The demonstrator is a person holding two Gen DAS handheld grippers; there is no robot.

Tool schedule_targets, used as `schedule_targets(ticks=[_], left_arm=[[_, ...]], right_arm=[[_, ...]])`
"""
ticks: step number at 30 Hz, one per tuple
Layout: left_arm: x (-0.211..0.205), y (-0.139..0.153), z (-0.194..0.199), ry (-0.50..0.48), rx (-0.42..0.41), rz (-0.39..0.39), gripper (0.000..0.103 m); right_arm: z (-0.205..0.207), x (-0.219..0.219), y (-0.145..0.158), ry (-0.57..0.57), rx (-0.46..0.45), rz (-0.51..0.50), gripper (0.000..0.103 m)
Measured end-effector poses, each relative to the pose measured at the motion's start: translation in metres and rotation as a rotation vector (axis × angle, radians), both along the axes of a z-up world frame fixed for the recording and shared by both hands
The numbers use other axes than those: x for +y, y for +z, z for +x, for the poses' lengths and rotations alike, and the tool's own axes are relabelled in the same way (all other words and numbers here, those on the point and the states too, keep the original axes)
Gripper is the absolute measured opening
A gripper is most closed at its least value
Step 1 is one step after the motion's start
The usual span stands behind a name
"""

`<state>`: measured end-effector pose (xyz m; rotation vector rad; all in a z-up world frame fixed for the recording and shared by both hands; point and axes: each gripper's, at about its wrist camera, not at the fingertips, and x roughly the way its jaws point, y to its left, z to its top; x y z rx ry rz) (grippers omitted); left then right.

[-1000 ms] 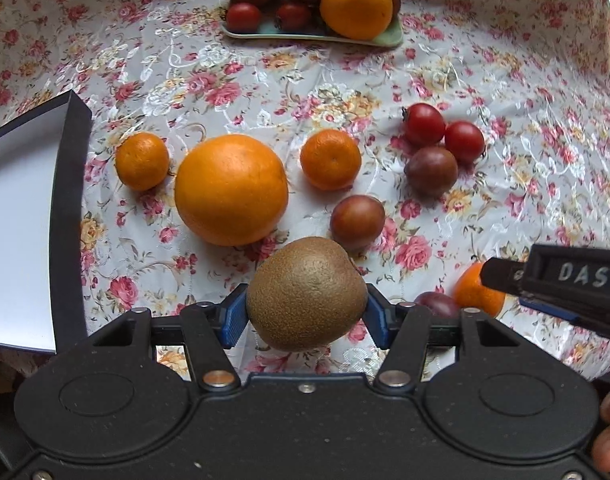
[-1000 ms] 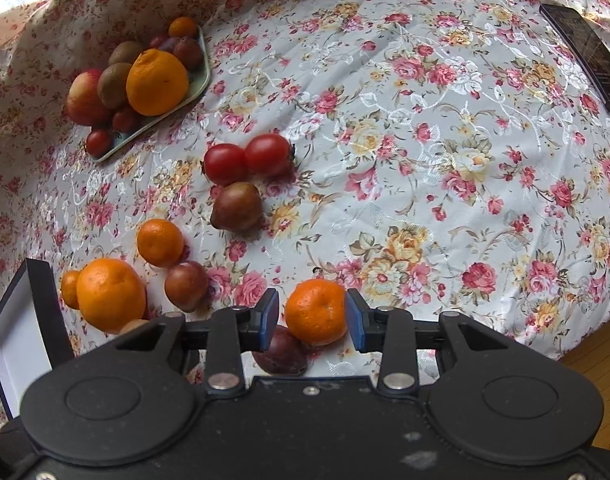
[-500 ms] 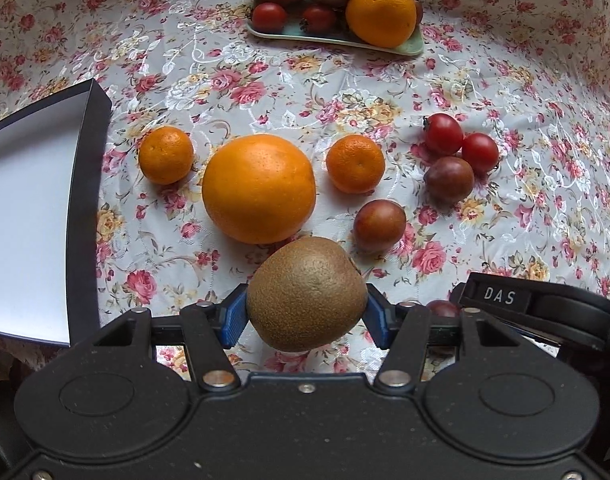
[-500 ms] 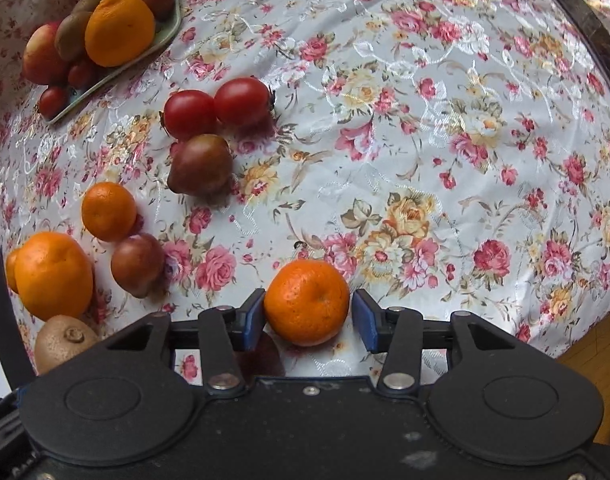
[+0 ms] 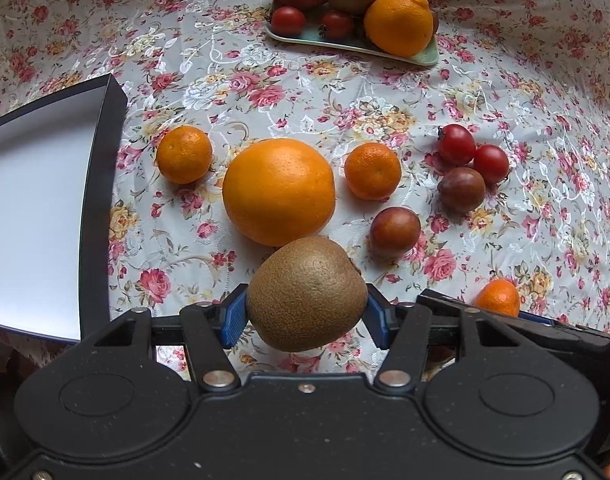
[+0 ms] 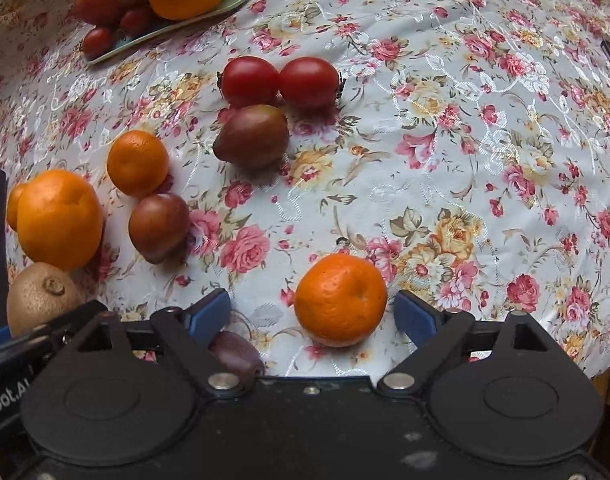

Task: Organize fruits
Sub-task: 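Close the left tool on the kiwi while the right tool grasps the mandarin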

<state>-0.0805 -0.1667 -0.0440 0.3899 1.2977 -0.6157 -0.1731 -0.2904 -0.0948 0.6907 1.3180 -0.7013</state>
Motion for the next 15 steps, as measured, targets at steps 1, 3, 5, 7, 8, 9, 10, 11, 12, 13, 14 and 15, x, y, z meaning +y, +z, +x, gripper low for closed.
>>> schedule_targets(ticks=[1,3,5,7,8,9,10,11,12,13,14,15], left_arm=[[0.0,0.0,0.0,0.002,-0.005,0.003,0.062],[0.002,0.001,0.001,0.007,-0.009,0.003,0.062],[0.003,0.001,0.003,0.016,-0.007,0.0,0.062],[0.005,0.001,0.004,0.025,-0.007,0.0,0.062],[0.006,0.001,0.005,0.027,-0.009,0.002,0.062],[0.006,0.001,0.005,0.029,-0.008,0.002,0.062],[0.007,0.001,0.005,0.029,-0.006,0.002,0.062],[0.007,0.0,0.006,0.029,-0.004,0.002,0.062],[0.008,0.001,0.006,0.029,-0.004,0.001,0.062],[0.008,0.001,0.006,0.028,-0.004,0.001,0.062],[0.008,0.001,0.006,0.029,-0.003,0.0,0.062],[0.009,0.001,0.006,0.03,-0.002,-0.002,0.062]], right_arm=[[0.002,0.002,-0.001,0.001,0.002,-0.012,0.097],[0.003,0.005,-0.003,0.002,0.004,-0.023,0.1],[0.006,0.008,-0.006,0.009,0.006,-0.031,0.103],[0.011,0.012,-0.009,0.024,0.016,-0.042,0.103],[0.012,0.015,-0.009,0.026,0.019,-0.054,0.103],[0.012,0.016,-0.009,0.018,0.019,-0.061,0.103],[0.01,0.016,-0.008,0.008,0.015,-0.067,0.103],[0.009,0.017,-0.008,0.001,0.011,-0.075,0.103],[0.008,0.018,-0.007,-0.004,0.01,-0.081,0.103],[0.008,0.018,-0.007,-0.007,0.012,-0.084,0.103],[0.008,0.017,-0.006,-0.01,0.016,-0.084,0.103],[0.009,0.016,-0.006,-0.013,0.019,-0.082,0.103]])
